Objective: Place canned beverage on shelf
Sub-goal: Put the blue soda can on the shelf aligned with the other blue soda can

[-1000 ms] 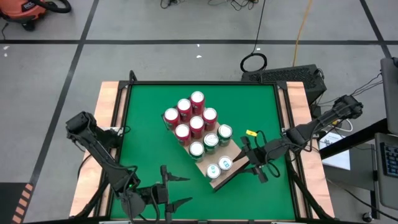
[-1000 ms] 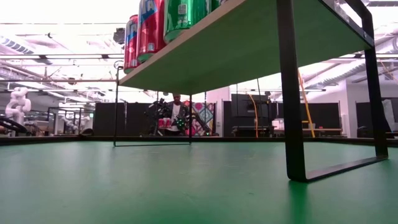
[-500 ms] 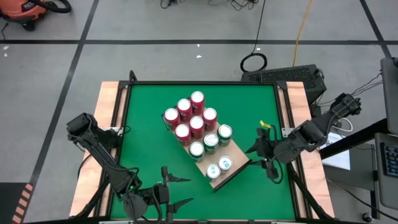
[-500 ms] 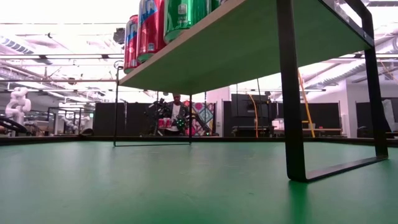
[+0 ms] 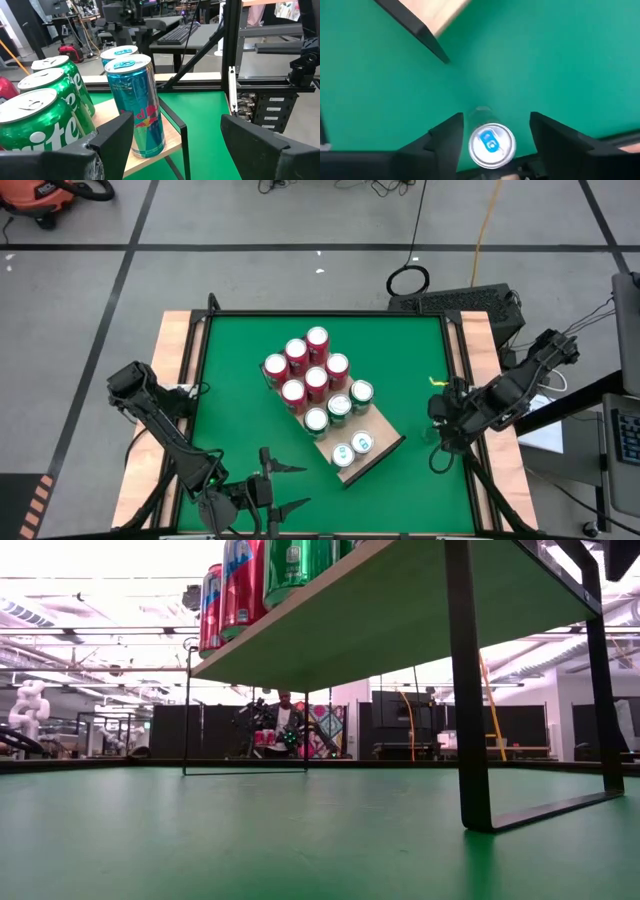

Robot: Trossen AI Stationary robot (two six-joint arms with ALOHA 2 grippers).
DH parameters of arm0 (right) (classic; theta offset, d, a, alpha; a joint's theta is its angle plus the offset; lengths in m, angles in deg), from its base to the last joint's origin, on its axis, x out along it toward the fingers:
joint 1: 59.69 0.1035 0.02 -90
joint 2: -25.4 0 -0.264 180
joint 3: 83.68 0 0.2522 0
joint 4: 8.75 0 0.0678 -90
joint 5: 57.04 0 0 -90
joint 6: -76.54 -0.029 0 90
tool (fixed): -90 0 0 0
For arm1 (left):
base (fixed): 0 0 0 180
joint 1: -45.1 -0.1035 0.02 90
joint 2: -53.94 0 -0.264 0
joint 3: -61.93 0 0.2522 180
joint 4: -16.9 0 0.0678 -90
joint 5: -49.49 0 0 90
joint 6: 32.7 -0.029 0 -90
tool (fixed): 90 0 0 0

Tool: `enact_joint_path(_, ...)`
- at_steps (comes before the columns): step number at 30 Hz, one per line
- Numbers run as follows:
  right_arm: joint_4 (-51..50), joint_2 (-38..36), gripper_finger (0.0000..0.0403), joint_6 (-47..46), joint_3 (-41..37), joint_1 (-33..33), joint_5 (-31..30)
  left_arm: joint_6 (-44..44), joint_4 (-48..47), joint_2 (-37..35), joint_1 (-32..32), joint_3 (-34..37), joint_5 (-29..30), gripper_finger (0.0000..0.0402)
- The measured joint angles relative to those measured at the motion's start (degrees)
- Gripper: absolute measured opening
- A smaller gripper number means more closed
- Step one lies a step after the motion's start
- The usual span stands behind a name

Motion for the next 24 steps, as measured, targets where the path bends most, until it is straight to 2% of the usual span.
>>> enact_joint_path(5, -0.8, 1.8, 0.0279, 1.0, -1.7, 0.2, -0.1, 1.3, 0.2, 0.0, 0.0, 0.0, 0.0, 0.0294)
enact_joint_path(11, -0.5, 1.8, 0.0343, -3.5, -8.7, 0.1, 1.4, 2.4, 0.1, 0.0, 0.0, 0.0, -0.7, 0.0294)
enact_joint_path(24, 4.0, -0.4, 0.0355, -8.5, -16.5, 0.1, 5.9, 1.4, -0.5, 0.0, 0.0, 0.0, -1.3, 0.0294)
